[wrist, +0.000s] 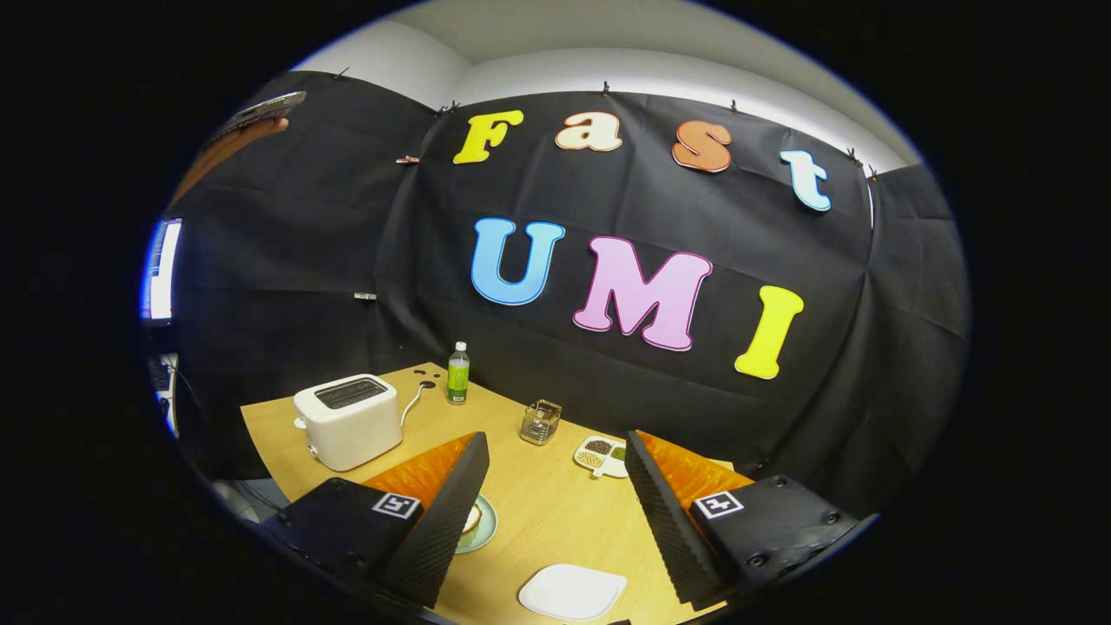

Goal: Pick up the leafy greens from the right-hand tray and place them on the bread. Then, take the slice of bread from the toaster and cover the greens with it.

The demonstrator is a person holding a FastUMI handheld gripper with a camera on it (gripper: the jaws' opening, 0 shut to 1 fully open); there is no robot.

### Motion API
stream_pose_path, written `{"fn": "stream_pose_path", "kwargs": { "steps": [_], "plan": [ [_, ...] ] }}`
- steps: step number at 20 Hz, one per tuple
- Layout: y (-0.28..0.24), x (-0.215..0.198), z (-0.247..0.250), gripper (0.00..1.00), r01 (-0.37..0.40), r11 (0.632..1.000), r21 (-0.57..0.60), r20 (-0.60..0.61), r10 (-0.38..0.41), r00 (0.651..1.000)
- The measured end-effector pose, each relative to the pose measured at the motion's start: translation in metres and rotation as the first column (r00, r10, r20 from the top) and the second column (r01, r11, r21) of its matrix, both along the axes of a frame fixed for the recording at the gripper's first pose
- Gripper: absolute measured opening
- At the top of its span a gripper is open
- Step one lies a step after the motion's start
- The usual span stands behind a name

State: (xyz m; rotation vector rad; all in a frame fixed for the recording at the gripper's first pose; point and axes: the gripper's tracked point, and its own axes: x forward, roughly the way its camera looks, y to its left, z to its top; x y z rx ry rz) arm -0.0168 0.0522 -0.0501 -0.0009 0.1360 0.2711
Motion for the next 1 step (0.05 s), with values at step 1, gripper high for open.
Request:
{"fn": "stream_pose_path", "kwargs": {
  "steps": [1],
  "plan": [
    [-0.0005, -0.0003, -0.0003, 0.98, 0.002, 1.000, 0.002, -0.004, -0.002, 1.000]
  ]
}}
